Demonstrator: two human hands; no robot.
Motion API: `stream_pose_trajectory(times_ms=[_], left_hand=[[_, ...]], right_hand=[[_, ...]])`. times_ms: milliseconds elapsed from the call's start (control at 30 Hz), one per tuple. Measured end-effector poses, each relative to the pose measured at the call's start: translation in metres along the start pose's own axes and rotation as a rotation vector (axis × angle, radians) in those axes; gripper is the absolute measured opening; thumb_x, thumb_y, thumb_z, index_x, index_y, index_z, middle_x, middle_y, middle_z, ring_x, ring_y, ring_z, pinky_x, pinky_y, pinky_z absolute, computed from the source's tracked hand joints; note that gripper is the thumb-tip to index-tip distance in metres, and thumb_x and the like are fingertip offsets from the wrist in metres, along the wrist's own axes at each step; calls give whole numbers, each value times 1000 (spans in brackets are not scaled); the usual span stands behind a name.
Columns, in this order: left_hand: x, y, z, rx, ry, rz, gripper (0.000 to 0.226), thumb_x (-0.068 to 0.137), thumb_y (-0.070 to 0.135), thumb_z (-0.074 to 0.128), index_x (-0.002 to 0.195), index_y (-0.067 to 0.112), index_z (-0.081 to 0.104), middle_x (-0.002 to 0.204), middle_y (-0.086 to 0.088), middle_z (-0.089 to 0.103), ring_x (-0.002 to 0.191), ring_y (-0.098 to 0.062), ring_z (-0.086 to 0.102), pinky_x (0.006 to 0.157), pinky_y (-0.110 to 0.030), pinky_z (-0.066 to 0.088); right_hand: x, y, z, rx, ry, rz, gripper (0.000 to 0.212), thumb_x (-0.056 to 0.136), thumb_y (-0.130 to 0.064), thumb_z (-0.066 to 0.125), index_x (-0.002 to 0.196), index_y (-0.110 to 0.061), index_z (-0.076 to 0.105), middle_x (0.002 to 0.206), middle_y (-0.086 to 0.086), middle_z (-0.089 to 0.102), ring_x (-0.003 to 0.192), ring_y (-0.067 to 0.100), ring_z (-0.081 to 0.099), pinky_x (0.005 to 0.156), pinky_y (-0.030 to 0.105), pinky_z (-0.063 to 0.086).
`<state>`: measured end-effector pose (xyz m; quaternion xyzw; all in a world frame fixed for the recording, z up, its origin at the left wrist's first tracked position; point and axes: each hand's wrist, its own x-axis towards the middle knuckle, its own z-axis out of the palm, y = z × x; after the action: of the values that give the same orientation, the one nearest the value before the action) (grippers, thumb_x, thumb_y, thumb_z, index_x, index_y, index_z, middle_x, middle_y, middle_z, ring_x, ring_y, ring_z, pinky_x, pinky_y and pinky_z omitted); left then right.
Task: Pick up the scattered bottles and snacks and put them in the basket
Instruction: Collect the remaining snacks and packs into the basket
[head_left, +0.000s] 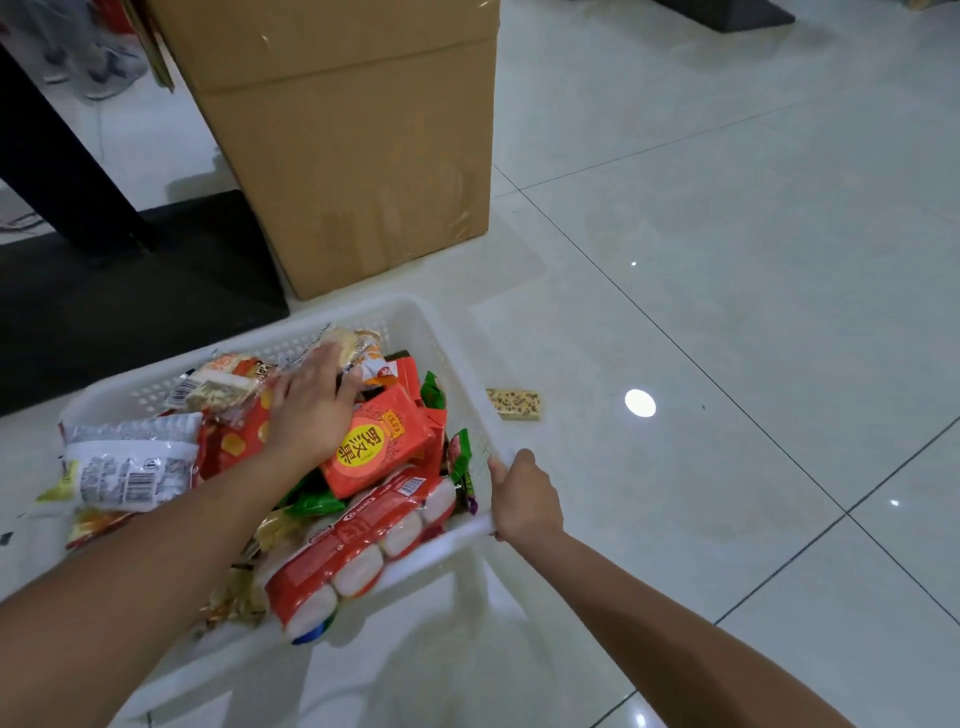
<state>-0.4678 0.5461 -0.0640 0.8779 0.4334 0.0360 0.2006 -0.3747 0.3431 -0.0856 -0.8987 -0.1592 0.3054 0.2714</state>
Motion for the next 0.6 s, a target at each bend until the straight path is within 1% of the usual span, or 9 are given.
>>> stream_pose_trajectory(times_ms=[100,200,233,300,333,400,433,500,600], left_hand=[[8,-3,5,0,40,-15,55,101,44,18,151,21,18,158,0,18,146,-14,14,118,-37,2],[11,-5,9,0,73,-11,54,101,42,18,151,21,18,158,0,19,145,-13,14,118,-36,2],[11,-4,10,4,83,-8,54,101,42,18,151,21,18,158,0,19,145,-13,14,118,-36,2],[12,-5,13,15,87,-13,54,101,42,17,151,21,17,158,1,19,145,-13,13,118,-36,2],[12,-6,14,22,87,-16,54,101,43,17,151,22,16,158,1,18,146,-13,13,118,-36,2],[14,-8,17,30,89,-11,55,101,43,17,151,22,16,158,1,18,145,-12,13,118,-37,2],[15,-8,17,30,88,-9,55,101,43,17,151,22,16,158,2,18,145,-12,13,119,-38,2],[15,-9,19,26,85,-13,54,101,43,17,151,22,16,158,2,19,145,-11,13,119,-38,2],[15,-8,19,23,87,-18,54,101,44,17,151,23,17,158,2,20,145,-11,14,119,-38,2]], right_hand=[[14,4,-8,-59,18,-91,39,99,-48,29,84,-13,39,79,4,53,80,30,60,64,33,42],[38,10,-18,172,60,-85,61,98,-52,19,67,-9,49,71,8,57,72,27,56,65,33,39],[49,13,-20,215,119,-84,62,99,-49,19,70,-8,55,77,9,60,77,27,58,66,33,40],[74,20,-23,62,222,-157,46,101,-39,27,98,-9,62,109,9,60,104,25,55,75,33,41],[86,25,-23,-91,210,-216,36,100,-33,32,117,-12,57,130,8,50,121,25,45,83,35,42],[105,34,-22,-425,60,-330,47,99,-25,37,144,-17,31,157,4,14,143,24,14,106,41,33],[111,38,-20,-552,-14,-358,55,99,-26,36,150,-20,17,160,2,-2,147,23,1,115,41,21],[115,44,-15,-701,-115,-383,62,100,-31,32,151,-24,-3,158,1,-20,146,21,-15,119,42,2],[112,47,-8,-757,-160,-370,70,99,-36,33,149,-25,-15,156,1,-25,145,19,-21,118,44,-7]])
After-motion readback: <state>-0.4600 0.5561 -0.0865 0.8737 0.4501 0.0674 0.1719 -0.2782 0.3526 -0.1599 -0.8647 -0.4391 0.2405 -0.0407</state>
